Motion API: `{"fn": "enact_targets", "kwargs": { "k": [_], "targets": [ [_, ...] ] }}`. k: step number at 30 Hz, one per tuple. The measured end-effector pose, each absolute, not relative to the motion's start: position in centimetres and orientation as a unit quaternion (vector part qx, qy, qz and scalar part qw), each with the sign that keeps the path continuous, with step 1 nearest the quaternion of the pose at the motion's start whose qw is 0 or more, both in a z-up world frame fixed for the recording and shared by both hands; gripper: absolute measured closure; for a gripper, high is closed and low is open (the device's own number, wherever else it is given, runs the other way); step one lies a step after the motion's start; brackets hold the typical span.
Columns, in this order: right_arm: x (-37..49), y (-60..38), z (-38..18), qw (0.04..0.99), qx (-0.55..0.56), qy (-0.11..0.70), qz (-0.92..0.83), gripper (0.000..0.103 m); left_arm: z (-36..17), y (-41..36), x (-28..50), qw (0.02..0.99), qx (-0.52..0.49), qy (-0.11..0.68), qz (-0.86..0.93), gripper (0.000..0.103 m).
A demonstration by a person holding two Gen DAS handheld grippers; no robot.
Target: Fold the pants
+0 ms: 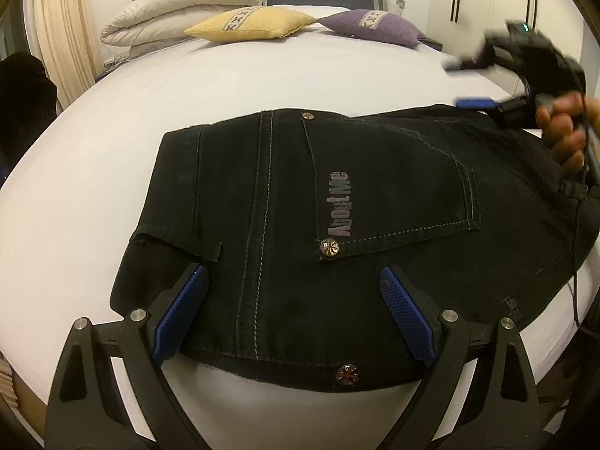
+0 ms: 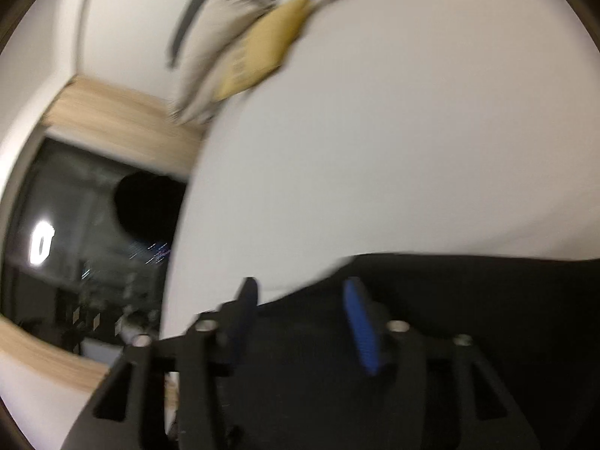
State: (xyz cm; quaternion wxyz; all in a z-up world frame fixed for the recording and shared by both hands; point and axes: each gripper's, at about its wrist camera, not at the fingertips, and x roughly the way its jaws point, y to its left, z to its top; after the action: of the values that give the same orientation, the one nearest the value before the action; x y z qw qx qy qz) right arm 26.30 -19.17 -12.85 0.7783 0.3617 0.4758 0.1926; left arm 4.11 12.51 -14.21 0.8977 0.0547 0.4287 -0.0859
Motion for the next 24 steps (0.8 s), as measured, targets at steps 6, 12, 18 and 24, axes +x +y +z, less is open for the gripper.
{"fn": "enact_targets", "kwargs": {
  "k": [6, 12, 18, 24],
  "targets": [
    [28.2, -14.2, -17.7, 0.742, 0.336, 0.539, 0.215, 0.071, -14.3, 12.9, 2.7, 0.895, 0.047, 0.434, -0.090, 0.009],
    [25.6, -24.1, -15.2, 0.788, 0.372, 0.483, 0.088, 0.067, -13.9, 12.9, 2.0, 0.898, 0.050, 0.429, -0.082, 0.009],
    [15.7, -28.9, -11.7, 0.789, 0.422, 0.415, 0.167, 0.034, -11.1, 9.4, -0.1, 0.909, 0.054, 0.398, -0.107, 0.010],
    [7.9, -38.6, -18.2, 0.756, 0.500, 0.416, 0.068, 0.103, -14.1, 7.1, 0.3, 0.884, 0.057, 0.448, -0.117, 0.009]
  ]
}}
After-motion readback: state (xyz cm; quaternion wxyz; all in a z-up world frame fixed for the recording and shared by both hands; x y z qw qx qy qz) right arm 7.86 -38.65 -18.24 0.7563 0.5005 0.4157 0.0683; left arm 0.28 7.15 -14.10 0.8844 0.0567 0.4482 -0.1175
